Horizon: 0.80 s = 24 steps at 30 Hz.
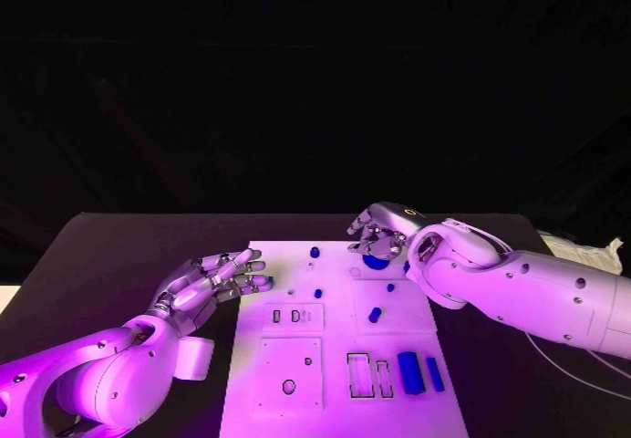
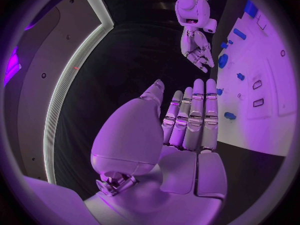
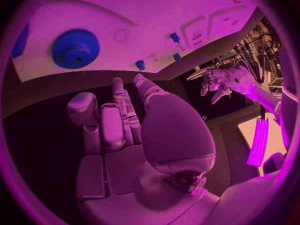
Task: Assemble the parts on the task board
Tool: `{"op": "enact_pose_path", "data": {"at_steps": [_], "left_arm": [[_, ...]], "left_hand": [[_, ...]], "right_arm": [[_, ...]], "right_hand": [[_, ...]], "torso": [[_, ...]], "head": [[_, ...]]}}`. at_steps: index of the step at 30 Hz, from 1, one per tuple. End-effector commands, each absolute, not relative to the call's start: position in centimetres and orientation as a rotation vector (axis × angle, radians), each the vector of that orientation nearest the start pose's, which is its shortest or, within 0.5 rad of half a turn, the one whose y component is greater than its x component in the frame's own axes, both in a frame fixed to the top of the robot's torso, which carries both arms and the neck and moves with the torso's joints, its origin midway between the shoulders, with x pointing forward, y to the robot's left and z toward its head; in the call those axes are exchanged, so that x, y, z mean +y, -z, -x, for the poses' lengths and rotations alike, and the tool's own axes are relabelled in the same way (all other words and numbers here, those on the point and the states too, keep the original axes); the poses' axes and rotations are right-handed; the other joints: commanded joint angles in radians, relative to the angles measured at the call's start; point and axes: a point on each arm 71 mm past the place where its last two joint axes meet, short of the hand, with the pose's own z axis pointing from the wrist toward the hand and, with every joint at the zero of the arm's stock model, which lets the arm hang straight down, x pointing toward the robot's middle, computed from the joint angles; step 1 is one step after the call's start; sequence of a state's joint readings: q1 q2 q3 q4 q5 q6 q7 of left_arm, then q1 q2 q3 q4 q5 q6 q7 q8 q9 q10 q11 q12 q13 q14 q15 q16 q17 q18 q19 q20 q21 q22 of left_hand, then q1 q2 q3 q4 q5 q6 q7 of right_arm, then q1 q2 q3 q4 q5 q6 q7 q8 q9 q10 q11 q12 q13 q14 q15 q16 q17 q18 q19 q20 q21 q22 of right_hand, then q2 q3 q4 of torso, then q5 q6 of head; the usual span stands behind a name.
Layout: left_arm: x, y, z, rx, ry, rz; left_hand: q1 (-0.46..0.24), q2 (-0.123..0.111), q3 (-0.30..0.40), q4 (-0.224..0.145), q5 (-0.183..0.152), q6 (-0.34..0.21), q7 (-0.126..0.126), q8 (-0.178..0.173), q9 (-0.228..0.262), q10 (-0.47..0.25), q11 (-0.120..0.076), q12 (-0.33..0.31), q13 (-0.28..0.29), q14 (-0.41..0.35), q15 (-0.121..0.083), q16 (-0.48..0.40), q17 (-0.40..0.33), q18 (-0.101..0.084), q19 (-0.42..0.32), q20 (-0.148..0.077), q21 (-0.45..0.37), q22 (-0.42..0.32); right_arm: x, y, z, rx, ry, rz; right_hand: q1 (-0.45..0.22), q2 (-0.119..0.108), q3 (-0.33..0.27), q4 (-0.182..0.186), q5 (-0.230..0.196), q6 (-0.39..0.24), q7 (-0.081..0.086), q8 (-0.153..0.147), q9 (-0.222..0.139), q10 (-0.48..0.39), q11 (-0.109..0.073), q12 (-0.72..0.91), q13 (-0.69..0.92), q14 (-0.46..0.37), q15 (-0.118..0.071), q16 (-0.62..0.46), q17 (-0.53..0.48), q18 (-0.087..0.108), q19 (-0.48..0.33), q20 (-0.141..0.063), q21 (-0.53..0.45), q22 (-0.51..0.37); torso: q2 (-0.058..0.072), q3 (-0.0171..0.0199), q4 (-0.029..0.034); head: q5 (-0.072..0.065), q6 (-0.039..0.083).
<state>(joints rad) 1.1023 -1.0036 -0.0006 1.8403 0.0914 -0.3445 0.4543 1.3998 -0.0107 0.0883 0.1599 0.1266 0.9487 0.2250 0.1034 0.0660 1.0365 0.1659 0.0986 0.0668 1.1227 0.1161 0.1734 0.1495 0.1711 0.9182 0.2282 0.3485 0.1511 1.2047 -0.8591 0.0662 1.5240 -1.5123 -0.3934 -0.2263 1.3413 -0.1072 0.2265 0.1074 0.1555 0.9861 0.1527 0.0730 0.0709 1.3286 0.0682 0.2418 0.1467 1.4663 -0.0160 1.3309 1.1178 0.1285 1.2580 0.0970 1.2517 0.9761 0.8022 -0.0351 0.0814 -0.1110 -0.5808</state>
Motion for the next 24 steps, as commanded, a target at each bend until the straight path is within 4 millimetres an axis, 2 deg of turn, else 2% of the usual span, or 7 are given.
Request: {"op": "enact_pose_path", "data": {"at_steps": [1, 4, 5, 6, 10, 15, 24], "left_arm": [[19.6, 17.7, -41.5, 1.416, 1.731, 1.246], [19.6, 17.7, -41.5, 1.417, 1.733, 1.246], [19.6, 17.7, -41.5, 1.417, 1.733, 1.246], [19.6, 17.7, -41.5, 1.417, 1.734, 1.246], [19.6, 17.7, -41.5, 1.418, 1.734, 1.246], [19.6, 17.7, -41.6, 1.419, 1.735, 1.246], [19.6, 17.7, -41.6, 1.419, 1.734, 1.247]], "left_hand": [[0.008, 0.002, -0.002, -0.007, -0.002, -0.001, 0.004, -0.007, -0.001, -0.003, 0.007, -0.006, -0.001, 0.006, 0.003, -0.004, 0.002, 0.011, 0.008, -0.001, -0.003, -0.001], [0.008, 0.002, -0.002, -0.007, -0.002, -0.001, 0.004, -0.007, -0.001, -0.003, 0.007, -0.006, -0.001, 0.006, 0.003, -0.004, 0.002, 0.011, 0.008, -0.001, -0.003, -0.001], [0.008, 0.002, -0.002, -0.007, -0.002, -0.001, 0.004, -0.007, -0.001, -0.003, 0.007, -0.006, -0.001, 0.006, 0.003, -0.004, 0.002, 0.011, 0.008, -0.001, -0.003, -0.001], [0.008, 0.002, -0.002, -0.007, -0.002, -0.001, 0.004, -0.007, -0.001, -0.003, 0.007, -0.006, -0.001, 0.006, 0.003, -0.004, 0.002, 0.011, 0.008, -0.001, -0.003, -0.001], [0.008, 0.002, -0.002, -0.007, -0.002, -0.001, 0.004, -0.007, -0.001, -0.003, 0.007, -0.007, -0.001, 0.006, 0.003, -0.005, 0.002, 0.011, 0.008, -0.001, -0.003, -0.002], [0.008, 0.002, -0.002, -0.007, -0.002, -0.001, 0.004, -0.007, -0.001, -0.003, 0.007, -0.007, -0.001, 0.006, 0.003, -0.005, 0.002, 0.011, 0.008, -0.001, -0.003, -0.002], [0.008, 0.002, -0.002, -0.007, -0.002, -0.001, 0.004, -0.007, -0.001, -0.003, 0.007, -0.007, -0.001, 0.006, 0.003, -0.005, 0.002, 0.011, 0.008, -0.001, -0.003, -0.002]], "right_arm": [[-23.3, 14.1, -50.3, 1.581, -0.502, -0.069], [-24.4, 14.3, -50.4, 1.611, -0.463, -0.086], [-24.7, 14.4, -50.4, 1.621, -0.45, -0.088], [-25.0, 14.5, -50.4, 1.631, -0.439, -0.089], [-25.4, 14.7, -50.5, 1.665, -0.402, -0.083], [-25.6, 15.1, -50.7, 1.7, -0.368, -0.077], [-25.3, 15.8, -51.1, 1.733, -0.339, -0.06]], "right_hand": [[-0.005, -0.023, -0.037, 0.018, 0.022, -0.007, -0.018, -0.004, -0.002, 0.053, -0.026, 0.082, 0.089, 0.05, -0.018, 0.036, 0.044, -0.026, 0.03, -0.022, 0.042, 0.059], [-0.01, -0.033, -0.079, 0.038, 0.049, -0.016, -0.02, -0.003, -0.001, 0.058, -0.028, 0.204, 0.22, 0.054, -0.018, 0.068, 0.095, -0.035, 0.054, -0.022, 0.074, 0.113], [0.005, -0.022, -0.106, 0.052, 0.058, -0.017, -0.016, 0.0, 0.0, 0.011, -0.026, 0.344, 0.386, 0.054, -0.025, 0.085, 0.118, -0.039, 0.059, -0.018, 0.087, 0.131], [0.004, -0.018, -0.126, 0.067, 0.055, -0.02, -0.016, 0.0, 0.0, 0.015, -0.025, 0.455, 0.507, 0.055, -0.016, 0.096, 0.138, -0.04, 0.063, -0.019, 0.095, 0.144], [0.028, -0.004, -0.184, 0.106, 0.057, -0.024, -0.012, 0.003, 0.001, 0.0, -0.018, 0.717, 0.808, 0.061, -0.005, 0.131, 0.201, -0.043, 0.071, -0.013, 0.115, 0.176], [0.034, 0.001, -0.212, 0.129, 0.063, -0.023, -0.01, 0.006, 0.001, 0.023, -0.015, 0.814, 0.915, 0.064, -0.004, 0.142, 0.222, -0.045, 0.072, -0.008, 0.12, 0.185], [0.048, 0.011, -0.222, 0.137, 0.078, -0.012, -0.012, 0.014, 0.003, 0.039, -0.016, 0.87, 0.978, 0.066, -0.004, 0.148, 0.234, -0.046, 0.074, -0.007, 0.124, 0.191]], "torso": [[-0.003, 0.0003, -0.0056], [-0.003, 0.0012, -0.006], [-0.003, 0.0017, -0.0058], [-0.002, 0.0016, -0.0037], [-0.002, 0.0002, -0.0022], [-0.002, -0.0006, -0.0011], [-0.001, -0.0021, 0.0027]], "head": [[-0.003, 0.001], [-0.007, 0.002], [-0.009, 0.001], [-0.012, 0.002], [-0.015, 0.004], [-0.018, 0.003], [-0.019, 0.0]]}}
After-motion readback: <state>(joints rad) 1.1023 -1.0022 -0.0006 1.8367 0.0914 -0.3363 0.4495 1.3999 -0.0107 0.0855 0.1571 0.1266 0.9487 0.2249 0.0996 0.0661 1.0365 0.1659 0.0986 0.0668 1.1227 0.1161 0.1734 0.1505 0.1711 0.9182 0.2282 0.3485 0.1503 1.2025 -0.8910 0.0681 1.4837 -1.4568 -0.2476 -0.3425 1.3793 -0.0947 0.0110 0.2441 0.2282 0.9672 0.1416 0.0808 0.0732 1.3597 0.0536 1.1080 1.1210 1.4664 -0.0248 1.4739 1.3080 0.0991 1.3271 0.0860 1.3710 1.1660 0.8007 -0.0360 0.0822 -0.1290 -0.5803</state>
